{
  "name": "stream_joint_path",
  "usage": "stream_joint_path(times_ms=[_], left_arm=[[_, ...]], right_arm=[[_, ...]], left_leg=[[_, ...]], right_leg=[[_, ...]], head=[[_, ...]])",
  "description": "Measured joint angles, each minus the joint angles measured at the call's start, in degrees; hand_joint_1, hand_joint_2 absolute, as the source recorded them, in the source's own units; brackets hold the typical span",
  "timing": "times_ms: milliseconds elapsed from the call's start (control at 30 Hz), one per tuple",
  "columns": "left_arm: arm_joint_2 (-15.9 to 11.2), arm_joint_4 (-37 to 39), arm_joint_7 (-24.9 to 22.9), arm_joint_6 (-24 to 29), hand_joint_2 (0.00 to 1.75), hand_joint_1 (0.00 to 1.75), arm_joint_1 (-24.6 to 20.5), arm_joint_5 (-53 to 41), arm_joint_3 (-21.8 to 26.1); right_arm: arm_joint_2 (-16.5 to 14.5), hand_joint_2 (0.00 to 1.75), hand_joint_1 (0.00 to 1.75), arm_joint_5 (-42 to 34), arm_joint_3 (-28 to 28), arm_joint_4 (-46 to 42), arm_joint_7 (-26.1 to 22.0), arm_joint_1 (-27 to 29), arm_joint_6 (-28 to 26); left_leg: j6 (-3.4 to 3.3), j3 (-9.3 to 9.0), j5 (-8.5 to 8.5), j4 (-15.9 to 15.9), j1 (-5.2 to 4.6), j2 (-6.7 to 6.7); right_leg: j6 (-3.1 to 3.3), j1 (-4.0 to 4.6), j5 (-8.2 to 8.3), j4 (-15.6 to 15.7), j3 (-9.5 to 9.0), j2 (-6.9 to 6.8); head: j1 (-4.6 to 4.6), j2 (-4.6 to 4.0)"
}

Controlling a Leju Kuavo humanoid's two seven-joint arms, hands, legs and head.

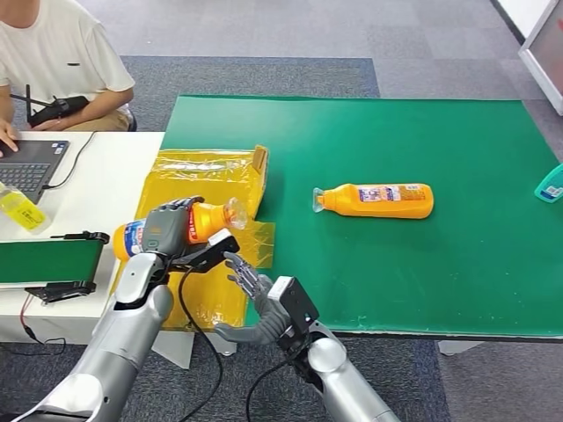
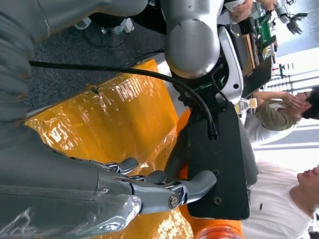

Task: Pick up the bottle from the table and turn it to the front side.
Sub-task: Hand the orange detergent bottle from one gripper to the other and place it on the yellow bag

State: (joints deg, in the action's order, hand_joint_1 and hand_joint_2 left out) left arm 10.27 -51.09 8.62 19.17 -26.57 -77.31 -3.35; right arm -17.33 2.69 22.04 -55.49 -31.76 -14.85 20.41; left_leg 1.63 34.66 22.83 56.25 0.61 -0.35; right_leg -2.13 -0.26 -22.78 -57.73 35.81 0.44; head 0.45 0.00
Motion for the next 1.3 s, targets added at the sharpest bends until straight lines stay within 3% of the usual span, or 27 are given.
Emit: stream_joint_path(times_ms=[467, 767, 1300], left_arm=[[0.8, 10.3, -2.8, 1.5, 1.75, 1.75, -4.4, -2.9, -2.6], [1.0, 15.9, -1.2, 4.2, 1.75, 1.75, -5.3, -2.6, -2.4], [2.1, 20.7, -1.6, 4.8, 1.75, 1.75, -6.5, -4.3, -3.4]], right_arm=[[0.6, 1.75, 0.00, -0.8, -1.1, 1.5, -1.0, 0.6, -0.3], [1.0, 1.75, 0.00, -0.7, -1.4, 1.4, -1.1, 1.9, -0.7], [2.7, 1.75, 0.00, -1.0, -2.7, -0.8, -0.7, 3.6, -0.4]], left_leg=[[0.00, 0.02, 0.00, 0.0, 0.00, 0.00], [-0.02, 0.06, 0.01, 0.0, 0.00, -0.02], [-0.05, 0.06, 0.00, 0.0, -0.01, -0.05]], right_leg=[[0.00, 0.00, 0.00, 0.0, -0.01, 0.00], [-0.01, -0.01, 0.00, 0.0, -0.02, -0.01], [-0.05, -0.02, 0.03, 0.0, -0.06, -0.06]], head=[[0.00, 0.00], [0.01, 0.00], [0.01, 0.00]])
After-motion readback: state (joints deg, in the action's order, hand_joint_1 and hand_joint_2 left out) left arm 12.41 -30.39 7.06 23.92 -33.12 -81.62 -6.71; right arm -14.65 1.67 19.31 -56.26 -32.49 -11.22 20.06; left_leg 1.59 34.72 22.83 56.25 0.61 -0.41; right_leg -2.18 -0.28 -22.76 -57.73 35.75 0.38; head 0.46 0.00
